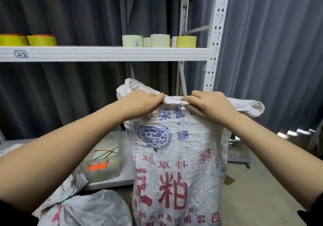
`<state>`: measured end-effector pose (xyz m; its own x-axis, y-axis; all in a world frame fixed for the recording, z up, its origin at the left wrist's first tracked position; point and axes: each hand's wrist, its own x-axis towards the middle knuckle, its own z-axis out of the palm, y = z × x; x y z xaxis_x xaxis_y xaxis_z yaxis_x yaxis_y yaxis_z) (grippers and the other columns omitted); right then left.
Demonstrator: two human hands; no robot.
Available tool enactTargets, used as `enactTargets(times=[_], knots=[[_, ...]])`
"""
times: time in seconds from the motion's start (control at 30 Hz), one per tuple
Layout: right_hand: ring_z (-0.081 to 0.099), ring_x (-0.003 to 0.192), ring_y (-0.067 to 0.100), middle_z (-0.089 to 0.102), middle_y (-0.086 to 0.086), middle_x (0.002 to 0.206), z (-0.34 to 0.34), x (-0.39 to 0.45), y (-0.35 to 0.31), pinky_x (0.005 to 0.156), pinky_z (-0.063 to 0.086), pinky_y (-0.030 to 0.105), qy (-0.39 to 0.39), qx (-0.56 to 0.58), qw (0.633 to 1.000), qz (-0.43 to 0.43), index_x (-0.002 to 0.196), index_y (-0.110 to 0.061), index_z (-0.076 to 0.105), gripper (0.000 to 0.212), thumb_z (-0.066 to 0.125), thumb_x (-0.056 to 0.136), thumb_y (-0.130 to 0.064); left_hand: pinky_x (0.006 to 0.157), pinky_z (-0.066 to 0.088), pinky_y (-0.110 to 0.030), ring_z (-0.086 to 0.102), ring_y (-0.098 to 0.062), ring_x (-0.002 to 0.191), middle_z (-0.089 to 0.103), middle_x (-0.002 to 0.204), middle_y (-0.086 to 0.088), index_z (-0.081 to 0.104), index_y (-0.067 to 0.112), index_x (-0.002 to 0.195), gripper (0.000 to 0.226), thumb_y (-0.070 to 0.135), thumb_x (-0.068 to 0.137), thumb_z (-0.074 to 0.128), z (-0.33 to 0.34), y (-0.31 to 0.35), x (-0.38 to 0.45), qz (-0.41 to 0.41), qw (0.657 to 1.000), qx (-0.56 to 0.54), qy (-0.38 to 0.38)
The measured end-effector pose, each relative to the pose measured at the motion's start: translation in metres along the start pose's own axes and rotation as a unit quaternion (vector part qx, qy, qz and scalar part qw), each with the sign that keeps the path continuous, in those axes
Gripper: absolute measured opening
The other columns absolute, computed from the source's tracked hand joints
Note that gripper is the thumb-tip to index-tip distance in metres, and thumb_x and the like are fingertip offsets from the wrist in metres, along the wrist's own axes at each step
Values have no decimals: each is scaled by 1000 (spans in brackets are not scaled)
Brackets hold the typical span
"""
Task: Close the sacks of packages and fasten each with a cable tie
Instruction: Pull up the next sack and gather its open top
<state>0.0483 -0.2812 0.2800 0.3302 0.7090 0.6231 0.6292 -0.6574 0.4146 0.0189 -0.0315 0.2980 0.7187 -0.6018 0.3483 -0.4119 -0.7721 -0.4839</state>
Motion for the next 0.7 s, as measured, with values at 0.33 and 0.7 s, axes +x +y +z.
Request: enactTargets(times=[0.33, 0.7], knots=[[60, 85, 21, 66, 0, 92, 3, 24, -22, 68, 44, 37, -114, 180, 974, 80, 103, -16, 60, 32, 40, 100, -41, 56, 30, -32, 60, -32, 70, 65, 79, -9, 45, 14, 113, 44, 52, 96, 32, 11, -1, 2, -8, 996, -54, 72], [53, 56, 24, 54, 3, 73, 16, -13, -5, 43, 24, 23, 77, -37, 996, -34, 108, -13, 64, 28, 49, 85, -12, 66, 40, -32, 59, -15, 81, 65, 95, 10, 41, 32, 115, 47, 60, 89, 14, 31, -20, -29, -50, 984, -167, 22]])
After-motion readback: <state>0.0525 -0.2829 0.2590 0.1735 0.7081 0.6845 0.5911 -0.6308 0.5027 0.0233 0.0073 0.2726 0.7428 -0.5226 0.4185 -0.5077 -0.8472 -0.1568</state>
